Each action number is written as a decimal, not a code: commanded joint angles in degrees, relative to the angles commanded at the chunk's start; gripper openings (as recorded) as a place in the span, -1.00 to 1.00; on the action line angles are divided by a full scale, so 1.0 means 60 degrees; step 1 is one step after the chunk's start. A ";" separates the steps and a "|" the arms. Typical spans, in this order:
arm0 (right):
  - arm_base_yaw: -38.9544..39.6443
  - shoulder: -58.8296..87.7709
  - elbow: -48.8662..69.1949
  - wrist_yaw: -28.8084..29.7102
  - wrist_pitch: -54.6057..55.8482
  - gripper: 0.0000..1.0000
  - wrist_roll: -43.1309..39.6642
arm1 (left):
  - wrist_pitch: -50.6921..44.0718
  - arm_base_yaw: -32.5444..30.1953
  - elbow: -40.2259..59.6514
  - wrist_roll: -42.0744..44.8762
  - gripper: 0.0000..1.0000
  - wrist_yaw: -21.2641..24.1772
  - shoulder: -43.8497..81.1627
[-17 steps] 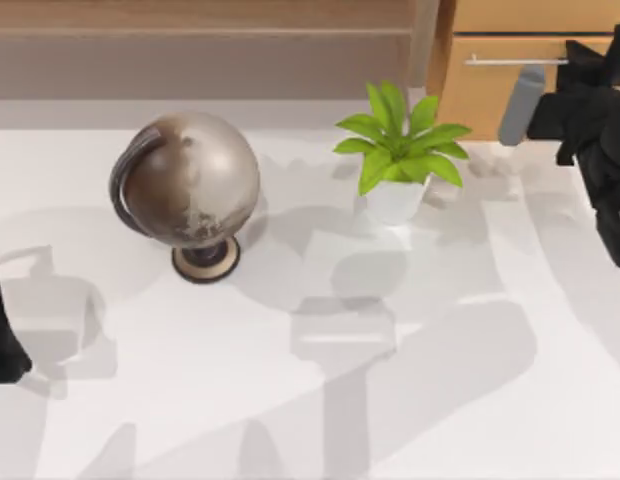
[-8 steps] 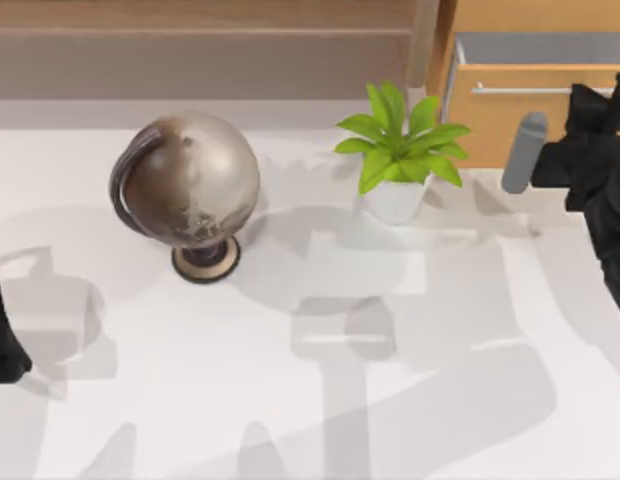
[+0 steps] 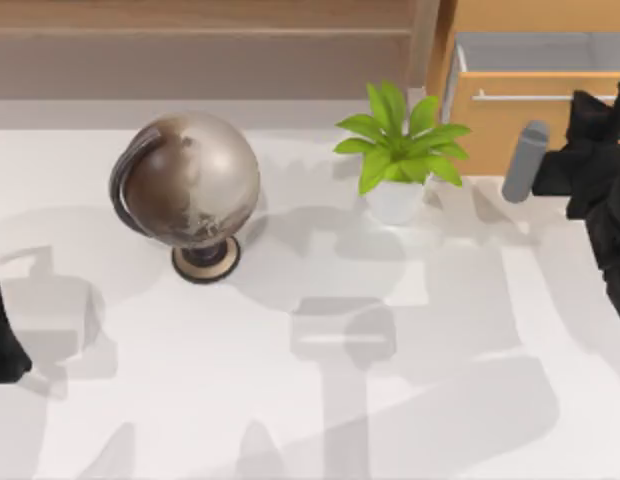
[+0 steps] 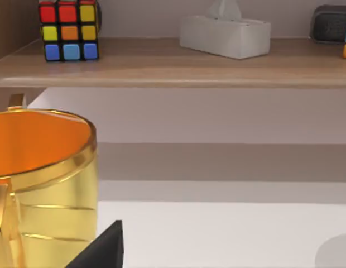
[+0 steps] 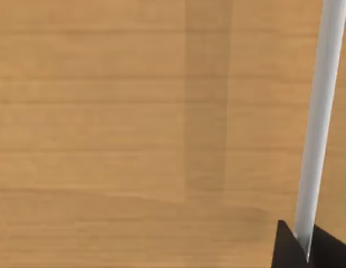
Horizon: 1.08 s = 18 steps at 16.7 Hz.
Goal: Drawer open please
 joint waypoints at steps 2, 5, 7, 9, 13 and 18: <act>0.0123 -0.0251 -0.0678 0.0113 0.0393 -1.00 0.0022 | 0.0000 0.0000 0.0000 0.0000 1.00 0.0000 0.0000; 0.0279 -0.0628 -0.1794 0.0333 0.1006 -1.00 0.0027 | 0.0000 0.0000 0.0000 0.0000 1.00 0.0000 0.0000; 0.0339 -0.0753 -0.2116 0.0421 0.1254 -1.00 -0.0005 | 0.0000 0.0000 0.0000 0.0000 1.00 0.0000 0.0000; 0.0343 -0.0760 -0.2133 0.0426 0.1268 -1.00 -0.0008 | 0.0000 0.0000 0.0000 0.0000 1.00 0.0000 0.0000; 0.0401 -0.0799 -0.2236 0.0426 0.1378 -1.00 -0.0011 | 0.0000 0.0000 0.0000 0.0000 1.00 0.0000 0.0000; 0.0856 -0.1214 -0.3838 0.0882 0.2481 -1.00 0.0026 | 0.0000 0.0000 0.0000 0.0000 1.00 0.0000 0.0000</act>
